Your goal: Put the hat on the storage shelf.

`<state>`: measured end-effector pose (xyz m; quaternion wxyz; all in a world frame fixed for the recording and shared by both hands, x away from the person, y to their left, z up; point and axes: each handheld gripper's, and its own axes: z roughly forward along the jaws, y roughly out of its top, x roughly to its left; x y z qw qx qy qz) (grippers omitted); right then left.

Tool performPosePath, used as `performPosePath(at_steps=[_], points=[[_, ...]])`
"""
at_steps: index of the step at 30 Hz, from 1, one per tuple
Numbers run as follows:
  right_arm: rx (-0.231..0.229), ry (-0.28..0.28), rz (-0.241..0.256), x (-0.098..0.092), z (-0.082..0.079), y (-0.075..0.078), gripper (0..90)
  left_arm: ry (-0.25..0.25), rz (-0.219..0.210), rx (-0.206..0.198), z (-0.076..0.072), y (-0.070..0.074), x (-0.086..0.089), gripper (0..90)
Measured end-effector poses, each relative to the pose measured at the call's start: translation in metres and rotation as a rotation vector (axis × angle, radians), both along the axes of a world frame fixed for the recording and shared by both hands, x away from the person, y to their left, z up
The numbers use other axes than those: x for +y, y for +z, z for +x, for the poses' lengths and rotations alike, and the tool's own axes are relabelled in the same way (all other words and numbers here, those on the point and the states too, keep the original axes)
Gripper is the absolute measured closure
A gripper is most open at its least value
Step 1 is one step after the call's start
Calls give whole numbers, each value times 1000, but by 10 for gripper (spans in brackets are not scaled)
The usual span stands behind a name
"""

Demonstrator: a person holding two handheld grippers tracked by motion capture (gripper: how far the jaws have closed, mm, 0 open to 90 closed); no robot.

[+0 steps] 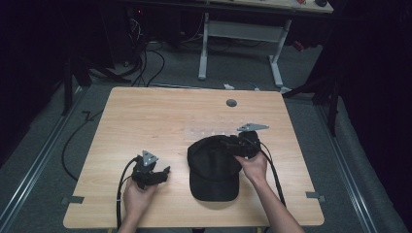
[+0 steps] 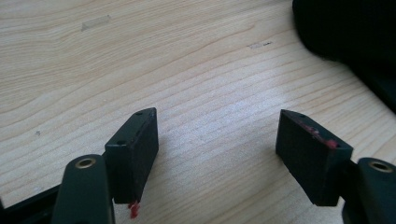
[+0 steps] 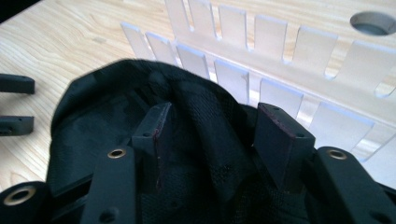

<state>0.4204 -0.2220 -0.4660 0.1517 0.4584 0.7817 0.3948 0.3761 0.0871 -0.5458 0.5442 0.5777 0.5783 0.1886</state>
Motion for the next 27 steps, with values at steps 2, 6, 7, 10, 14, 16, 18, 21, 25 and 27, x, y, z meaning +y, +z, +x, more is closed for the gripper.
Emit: performPosePath(at_steps=[2,6,7,10,14,16,18,21,25,27], points=[[4,2,-2,0,1,-2,487,0,0,0,0,0,0,301],[10,9,-9,1,3,-4,511,0,1,0,0,0,0,301],[10,12,-15,1,4,-6,531,0,2,-1,0,0,0,301],[8,19,-28,1,4,-6,564,0,2,-1,0,0,0,301],[-8,33,-42,1,3,-7,601,-1,3,-1,0,0,0,301],[-19,49,-57,2,3,-7,644,0,0,0,0,0,0,301],[-20,54,-58,2,2,-7,656,0,0,0,0,0,0,301],[-30,76,-60,1,2,-7,698,-1,2,0,0,0,0,301],[-36,95,-63,-1,2,-7,731,-2,2,0,0,0,0,302],[-39,110,-71,-2,1,-6,752,-2,3,0,0,0,0,301]])
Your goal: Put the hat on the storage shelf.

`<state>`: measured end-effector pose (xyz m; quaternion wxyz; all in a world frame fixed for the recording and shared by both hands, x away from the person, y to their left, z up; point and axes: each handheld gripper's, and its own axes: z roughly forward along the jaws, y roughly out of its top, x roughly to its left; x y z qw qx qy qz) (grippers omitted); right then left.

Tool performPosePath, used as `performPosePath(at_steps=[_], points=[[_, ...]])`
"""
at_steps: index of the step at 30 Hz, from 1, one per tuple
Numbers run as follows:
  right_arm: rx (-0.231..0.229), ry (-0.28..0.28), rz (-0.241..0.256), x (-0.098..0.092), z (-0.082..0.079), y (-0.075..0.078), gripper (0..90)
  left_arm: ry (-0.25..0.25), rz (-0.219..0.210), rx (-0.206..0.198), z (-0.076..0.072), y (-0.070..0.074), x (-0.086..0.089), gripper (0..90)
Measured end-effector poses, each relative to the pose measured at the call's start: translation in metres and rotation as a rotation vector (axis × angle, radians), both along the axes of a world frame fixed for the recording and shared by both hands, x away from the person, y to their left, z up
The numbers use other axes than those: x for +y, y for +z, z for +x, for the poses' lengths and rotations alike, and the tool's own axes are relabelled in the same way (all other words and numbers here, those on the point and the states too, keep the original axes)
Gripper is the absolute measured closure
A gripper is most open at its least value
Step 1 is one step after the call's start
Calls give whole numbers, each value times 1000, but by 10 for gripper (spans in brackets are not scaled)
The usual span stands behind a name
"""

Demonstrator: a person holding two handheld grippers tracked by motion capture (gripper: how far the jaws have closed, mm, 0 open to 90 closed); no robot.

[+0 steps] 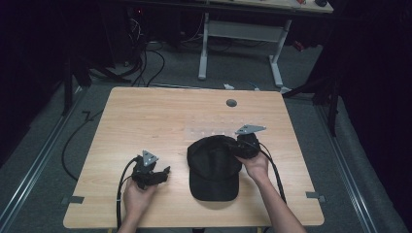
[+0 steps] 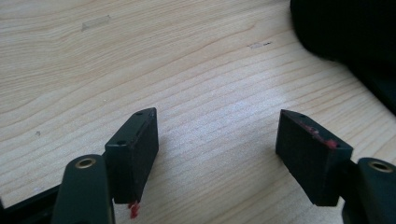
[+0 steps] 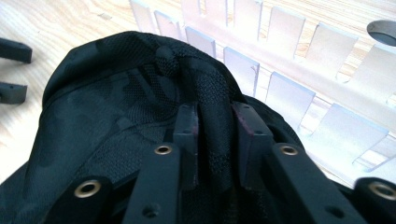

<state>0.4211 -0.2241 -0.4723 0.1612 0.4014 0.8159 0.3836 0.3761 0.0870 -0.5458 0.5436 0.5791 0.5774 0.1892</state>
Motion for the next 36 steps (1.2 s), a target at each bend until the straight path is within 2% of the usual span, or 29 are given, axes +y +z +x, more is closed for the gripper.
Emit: performPosePath(at_steps=[6,12,16,20,28,36], points=[[3,44,11,-2,-5,1,816,0,0,0,0,0,0,301],[-1,85,37,-2,-11,4,838,0,2,0,0,0,0,301],[-7,95,55,-4,-14,7,842,0,3,0,0,0,0,302],[-20,112,96,-6,-19,13,842,0,5,-1,0,0,0,301],[-38,126,131,-9,-26,22,841,0,7,-1,0,0,0,305],[-59,130,188,-20,-36,36,843,1,10,-2,0,0,-1,309]])
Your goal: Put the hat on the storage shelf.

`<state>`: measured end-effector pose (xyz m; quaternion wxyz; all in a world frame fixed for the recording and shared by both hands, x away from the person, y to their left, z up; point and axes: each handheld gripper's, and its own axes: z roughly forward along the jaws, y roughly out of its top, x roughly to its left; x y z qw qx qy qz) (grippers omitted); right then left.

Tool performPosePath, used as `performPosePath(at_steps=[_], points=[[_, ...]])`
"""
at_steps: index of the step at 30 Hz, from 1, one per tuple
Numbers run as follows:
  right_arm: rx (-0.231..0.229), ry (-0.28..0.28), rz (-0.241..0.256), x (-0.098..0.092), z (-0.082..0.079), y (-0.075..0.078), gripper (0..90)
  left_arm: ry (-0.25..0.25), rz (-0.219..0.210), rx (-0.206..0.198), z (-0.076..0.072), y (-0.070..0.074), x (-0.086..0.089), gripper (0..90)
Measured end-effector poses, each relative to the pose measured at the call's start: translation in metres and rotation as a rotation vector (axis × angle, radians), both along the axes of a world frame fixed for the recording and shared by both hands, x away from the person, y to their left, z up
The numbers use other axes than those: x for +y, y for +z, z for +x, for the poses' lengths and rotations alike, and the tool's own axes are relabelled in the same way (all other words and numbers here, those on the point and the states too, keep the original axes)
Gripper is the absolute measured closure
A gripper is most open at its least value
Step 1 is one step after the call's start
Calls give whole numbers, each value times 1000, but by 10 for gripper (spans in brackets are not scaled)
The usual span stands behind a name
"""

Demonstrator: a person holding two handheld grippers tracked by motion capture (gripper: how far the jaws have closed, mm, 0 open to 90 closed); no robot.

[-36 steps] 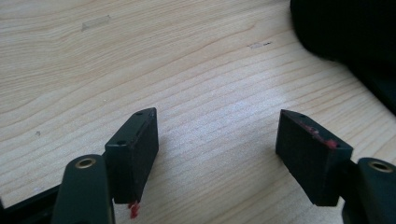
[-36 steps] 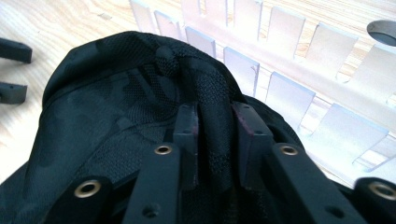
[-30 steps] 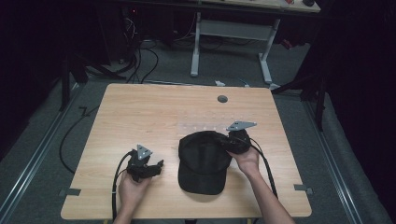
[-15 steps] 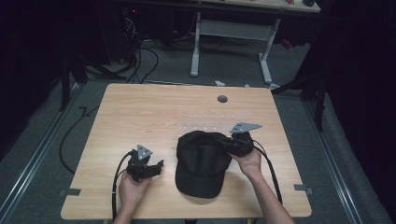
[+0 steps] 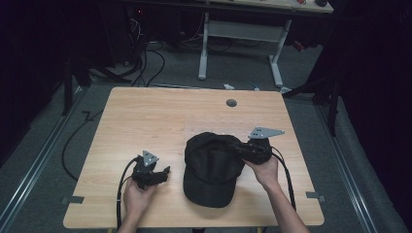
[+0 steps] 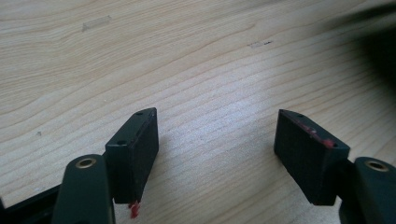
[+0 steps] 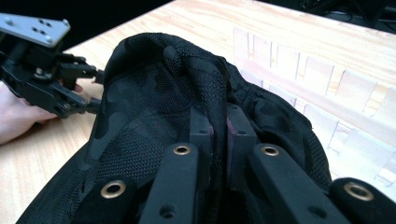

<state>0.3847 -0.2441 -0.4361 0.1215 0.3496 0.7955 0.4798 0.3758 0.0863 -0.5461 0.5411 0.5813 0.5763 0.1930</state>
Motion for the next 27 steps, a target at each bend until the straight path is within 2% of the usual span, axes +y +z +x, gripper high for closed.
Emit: performPosePath(at_steps=[5,9,14,16,17,18,19,21,22,24,25,27], points=[[-13,-6,12,-4,-5,6,843,3,-10,0,0,0,0,314],[-26,-10,14,-9,-10,12,842,-2,-42,9,-1,1,3,310],[-44,-21,20,-16,-18,19,842,-33,-23,13,-2,1,2,277],[-52,-25,23,-18,-21,22,842,-42,-26,24,-2,2,2,270],[-56,-30,25,-21,-25,24,842,-45,-47,45,-1,4,4,270],[-56,-30,25,-21,-25,24,842,-45,-47,45,-1,4,4,271],[-62,-30,23,-22,-27,26,842,-43,-82,68,0,7,6,272],[-67,-32,19,-24,-30,29,842,-50,-99,95,0,9,6,283],[-67,-32,19,-24,-30,29,842,-50,-99,95,0,9,6,287],[-76,-34,20,-25,-33,31,842,-70,-108,124,-1,12,5,296],[-82,-38,20,-26,-35,33,842,-92,-126,145,-3,15,4,298],[-88,-41,19,-27,-37,34,842,-104,-141,141,-5,18,3,302]])
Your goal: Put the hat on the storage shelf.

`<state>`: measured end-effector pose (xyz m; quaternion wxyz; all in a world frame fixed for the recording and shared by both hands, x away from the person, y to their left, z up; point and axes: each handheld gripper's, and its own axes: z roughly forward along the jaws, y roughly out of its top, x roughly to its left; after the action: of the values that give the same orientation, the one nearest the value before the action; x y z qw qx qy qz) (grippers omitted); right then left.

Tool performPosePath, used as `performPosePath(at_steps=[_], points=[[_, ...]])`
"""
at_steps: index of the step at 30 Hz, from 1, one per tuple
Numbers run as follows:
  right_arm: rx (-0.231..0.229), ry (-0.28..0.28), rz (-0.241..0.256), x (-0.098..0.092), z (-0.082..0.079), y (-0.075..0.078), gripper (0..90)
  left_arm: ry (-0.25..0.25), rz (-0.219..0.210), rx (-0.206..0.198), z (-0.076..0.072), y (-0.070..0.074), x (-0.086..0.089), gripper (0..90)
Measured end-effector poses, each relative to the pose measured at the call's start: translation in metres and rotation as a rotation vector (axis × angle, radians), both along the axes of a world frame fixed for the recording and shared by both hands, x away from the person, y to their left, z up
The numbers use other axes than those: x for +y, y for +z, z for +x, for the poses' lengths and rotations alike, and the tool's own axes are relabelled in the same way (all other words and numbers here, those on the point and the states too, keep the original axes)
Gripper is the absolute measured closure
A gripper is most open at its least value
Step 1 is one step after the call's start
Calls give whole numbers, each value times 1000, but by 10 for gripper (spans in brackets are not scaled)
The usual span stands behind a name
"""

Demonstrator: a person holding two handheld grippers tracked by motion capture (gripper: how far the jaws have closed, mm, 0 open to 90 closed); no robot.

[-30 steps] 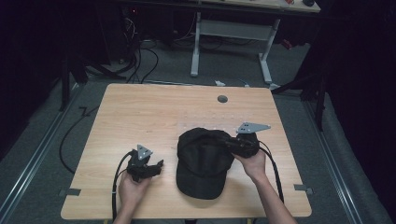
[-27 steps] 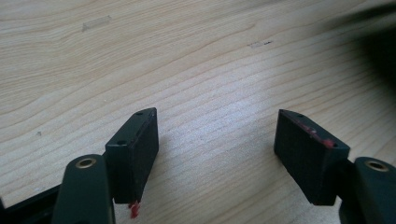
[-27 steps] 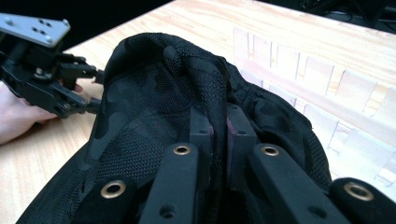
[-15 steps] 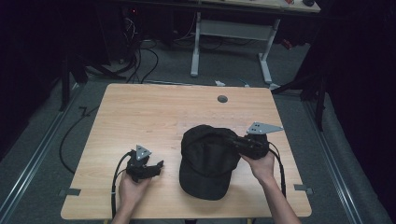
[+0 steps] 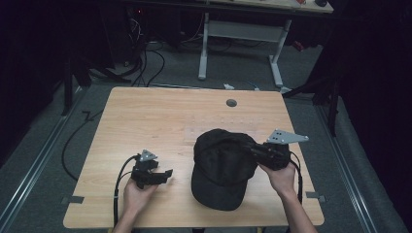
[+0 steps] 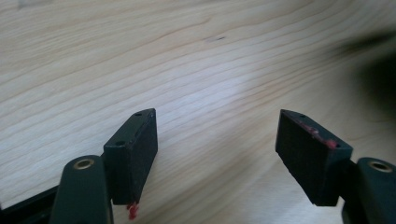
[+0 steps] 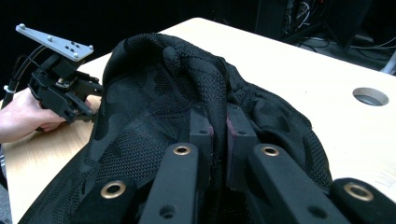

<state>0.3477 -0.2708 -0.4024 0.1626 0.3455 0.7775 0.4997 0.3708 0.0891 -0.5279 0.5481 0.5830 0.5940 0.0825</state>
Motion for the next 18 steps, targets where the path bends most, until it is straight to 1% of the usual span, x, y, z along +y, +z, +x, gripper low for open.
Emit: performPosePath(at_steps=[1,2,3,4,6,8,9,10,11,12,13,14,15,18], points=[[-3,-2,-3,0,-1,0,843,-27,-46,-17,-5,9,-1,309],[-3,-2,-3,0,-1,0,843,-27,-46,-17,-5,9,-1,322],[-7,-4,-8,-1,-1,0,842,-71,-105,-24,-10,20,-2,334],[-7,-5,-14,0,-1,0,842,-71,-105,-24,-10,20,-2,343],[-8,-4,-19,0,-1,0,842,-120,-145,-27,-15,30,-5,345],[-11,-3,-24,1,-1,-1,842,-172,-164,-25,-19,38,-9,346],[-15,1,-31,3,-1,-1,842,-216,-179,-18,-22,45,-14,342],[-18,5,-32,4,-1,-1,842,-235,-185,-13,-23,47,-16,339],[-18,5,-32,4,-1,-1,842,-235,-185,-13,-23,47,-16,333],[-24,10,-33,6,-1,-2,842,-257,-183,-3,-24,49,-19,323],[-27,13,-33,6,0,-2,842,-292,-184,14,-26,51,-24,314],[-26,12,-32,7,0,-2,842,-292,-184,14,-26,51,-24,308],[-27,13,-33,7,0,-2,842,-319,-183,21,-28,53,-28,303],[-31,14,-29,7,0,-2,842,-352,-182,25,-30,56,-33,290]])
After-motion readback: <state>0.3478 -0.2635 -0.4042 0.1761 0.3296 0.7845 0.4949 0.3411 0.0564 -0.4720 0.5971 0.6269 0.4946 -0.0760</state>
